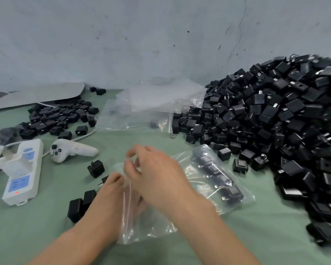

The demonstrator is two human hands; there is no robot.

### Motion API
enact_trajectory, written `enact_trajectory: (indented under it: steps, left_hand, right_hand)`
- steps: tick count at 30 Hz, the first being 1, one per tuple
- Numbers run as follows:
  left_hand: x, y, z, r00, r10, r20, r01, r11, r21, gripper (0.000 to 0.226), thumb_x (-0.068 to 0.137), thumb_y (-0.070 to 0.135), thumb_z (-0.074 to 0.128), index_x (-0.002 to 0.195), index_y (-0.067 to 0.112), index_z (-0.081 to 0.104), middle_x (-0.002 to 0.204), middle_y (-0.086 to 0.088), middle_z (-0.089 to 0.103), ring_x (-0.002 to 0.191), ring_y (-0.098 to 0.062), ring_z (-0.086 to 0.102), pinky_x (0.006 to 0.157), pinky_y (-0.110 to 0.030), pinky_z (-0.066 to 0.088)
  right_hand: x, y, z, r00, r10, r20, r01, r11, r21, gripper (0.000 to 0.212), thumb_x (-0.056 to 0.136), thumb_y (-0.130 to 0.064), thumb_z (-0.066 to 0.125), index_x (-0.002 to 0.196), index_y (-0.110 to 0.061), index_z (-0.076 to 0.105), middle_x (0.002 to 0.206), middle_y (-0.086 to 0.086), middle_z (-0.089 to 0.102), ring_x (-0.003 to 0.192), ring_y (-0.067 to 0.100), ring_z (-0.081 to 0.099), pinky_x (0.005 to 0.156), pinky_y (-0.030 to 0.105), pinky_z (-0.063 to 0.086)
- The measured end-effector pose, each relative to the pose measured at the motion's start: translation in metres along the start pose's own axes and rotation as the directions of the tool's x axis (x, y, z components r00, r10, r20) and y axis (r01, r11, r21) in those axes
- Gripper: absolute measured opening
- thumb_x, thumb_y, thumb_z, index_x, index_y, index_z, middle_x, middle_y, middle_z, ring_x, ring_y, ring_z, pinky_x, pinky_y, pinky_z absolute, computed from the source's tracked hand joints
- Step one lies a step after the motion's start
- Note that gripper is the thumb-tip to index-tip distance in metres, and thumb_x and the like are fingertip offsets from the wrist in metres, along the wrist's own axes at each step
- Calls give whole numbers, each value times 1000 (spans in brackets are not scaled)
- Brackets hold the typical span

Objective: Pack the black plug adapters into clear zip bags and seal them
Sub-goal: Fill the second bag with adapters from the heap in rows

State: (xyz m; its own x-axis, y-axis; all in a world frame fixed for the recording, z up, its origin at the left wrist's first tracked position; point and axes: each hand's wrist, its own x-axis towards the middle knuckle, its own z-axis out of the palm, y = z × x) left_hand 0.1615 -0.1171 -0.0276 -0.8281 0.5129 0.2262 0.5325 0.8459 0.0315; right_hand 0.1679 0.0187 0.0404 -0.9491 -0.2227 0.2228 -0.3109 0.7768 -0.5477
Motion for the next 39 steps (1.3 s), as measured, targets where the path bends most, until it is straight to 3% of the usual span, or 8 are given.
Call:
enact_trajectory:
  steps: [6,12,19,23,27,29,34,39]
  left_hand:
    - [-24,-20,-11,1000,-22,-2,21,965,-261,33,89,81,27,121,73,26,122,56,27,117,27,24,89,-5,32]
    - [-30,-43,1,971,191,143,-162,968,-192,36,101,63,34,137,62,38,150,34,28,126,21,32,107,-7,30]
    - [12,-33,33,981,183,73,-134,892,-431,38,98,64,45,134,54,45,154,25,33,135,-7,48,111,-41,44]
    - [32,-9,8,949,315,-10,-310,925,-221,41,103,51,32,135,39,54,154,6,43,124,-2,52,112,-20,34]
    - [29,-6,3,959,276,64,-255,938,-236,56,97,69,10,143,52,38,162,21,12,130,6,39,114,-19,31]
    - [20,-8,8,951,306,39,-285,919,-274,53,102,64,16,141,43,45,151,24,27,120,9,45,104,-10,36]
    - [34,4,11,955,289,68,-257,919,-299,59,103,58,19,140,26,51,140,11,49,124,-1,47,107,-12,30]
    - [59,21,20,971,223,85,-195,946,-260,59,102,54,22,151,27,41,152,2,41,138,-15,40,115,-29,30]
  right_hand:
    - [11,93,-37,963,236,-126,-236,972,18,35,101,-32,44,134,-31,57,130,-3,57,122,20,50,105,42,39]
    - [0,137,-27,930,362,-69,-366,929,-63,42,102,-35,41,142,-30,50,151,-4,42,134,21,42,110,44,36]
    - [-5,147,-18,937,344,-66,-347,936,-56,40,105,-25,33,141,-28,50,155,-10,36,137,20,39,109,38,36]
    - [-3,152,-19,936,345,-71,-344,939,19,42,105,-16,31,139,-27,53,155,-12,36,138,16,37,108,30,32]
    - [-6,159,-23,932,351,-89,-348,936,52,43,104,-15,31,133,-32,58,156,-12,35,140,15,36,104,32,36]
    - [-6,164,-26,927,362,-103,-357,932,64,42,103,-18,33,130,-37,59,155,-14,37,135,13,41,95,33,40]
    - [-10,166,-26,930,353,-100,-347,935,69,34,101,-24,40,120,-45,58,137,-18,48,97,5,45,75,29,39]
    - [-10,167,-24,930,355,-94,-348,934,77,34,102,-27,40,125,-44,58,140,-17,46,98,6,49,73,27,40]
